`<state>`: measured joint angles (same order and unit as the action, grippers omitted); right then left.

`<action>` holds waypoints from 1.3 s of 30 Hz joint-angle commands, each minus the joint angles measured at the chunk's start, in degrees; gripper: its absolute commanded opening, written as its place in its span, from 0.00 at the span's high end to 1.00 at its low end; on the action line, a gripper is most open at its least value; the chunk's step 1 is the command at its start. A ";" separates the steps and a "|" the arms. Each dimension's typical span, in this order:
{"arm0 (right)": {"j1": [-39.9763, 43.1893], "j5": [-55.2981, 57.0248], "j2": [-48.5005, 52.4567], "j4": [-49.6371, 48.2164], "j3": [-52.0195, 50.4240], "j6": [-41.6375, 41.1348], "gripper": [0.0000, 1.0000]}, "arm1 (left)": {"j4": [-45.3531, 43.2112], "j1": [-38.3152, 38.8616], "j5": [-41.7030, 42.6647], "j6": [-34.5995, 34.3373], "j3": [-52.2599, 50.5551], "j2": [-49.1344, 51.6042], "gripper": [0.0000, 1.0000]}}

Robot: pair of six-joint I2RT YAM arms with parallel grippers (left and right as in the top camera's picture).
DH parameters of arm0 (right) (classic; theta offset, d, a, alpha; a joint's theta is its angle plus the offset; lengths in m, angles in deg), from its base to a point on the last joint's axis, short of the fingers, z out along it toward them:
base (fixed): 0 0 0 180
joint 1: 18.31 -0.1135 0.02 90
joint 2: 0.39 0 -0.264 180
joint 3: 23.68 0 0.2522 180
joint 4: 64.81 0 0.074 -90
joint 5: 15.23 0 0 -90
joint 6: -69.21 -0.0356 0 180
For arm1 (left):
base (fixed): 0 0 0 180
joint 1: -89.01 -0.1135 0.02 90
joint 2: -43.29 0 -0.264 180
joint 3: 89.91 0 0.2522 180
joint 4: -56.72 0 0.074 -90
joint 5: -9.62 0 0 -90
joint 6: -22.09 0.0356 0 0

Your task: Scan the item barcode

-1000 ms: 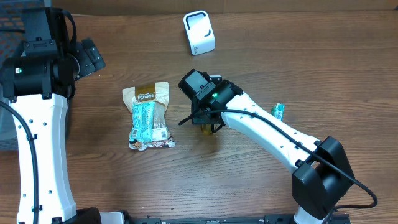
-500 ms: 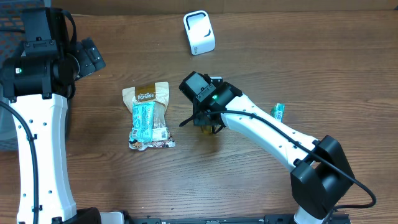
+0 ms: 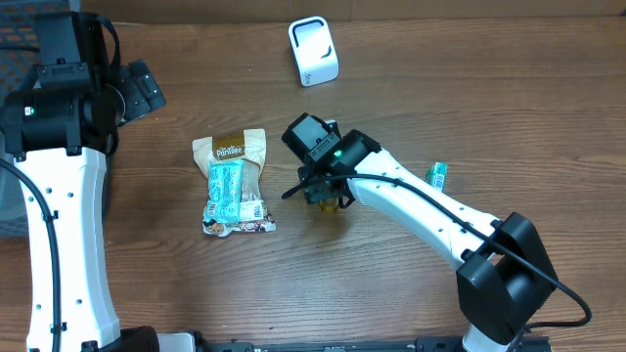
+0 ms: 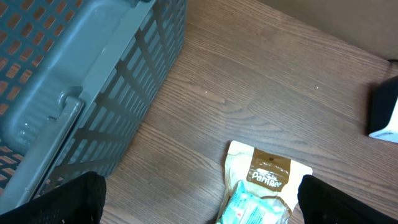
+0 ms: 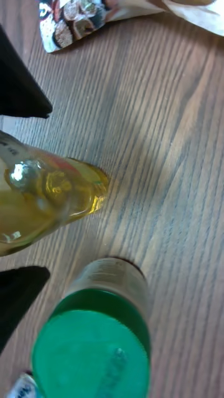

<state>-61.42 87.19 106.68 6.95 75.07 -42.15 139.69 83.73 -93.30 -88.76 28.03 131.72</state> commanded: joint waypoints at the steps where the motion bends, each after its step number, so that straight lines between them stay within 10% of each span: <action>1: 0.11 0.35 -0.52 -0.72 -0.09 -0.33 0.23 | -0.13 -0.04 -0.98 -0.15 0.07 0.07 0.01; 9: 0.11 0.39 -0.52 -0.90 -0.20 -17.79 0.31 | -0.13 -0.04 -0.98 -0.15 0.07 0.07 0.00; 39: 0.11 -0.55 -0.52 -0.72 -0.20 -19.58 0.60 | -0.13 -0.04 -0.98 -0.15 0.07 0.07 0.01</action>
<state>-61.42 86.75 106.68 6.57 75.07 -61.52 139.69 83.73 -93.30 -88.76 28.03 131.72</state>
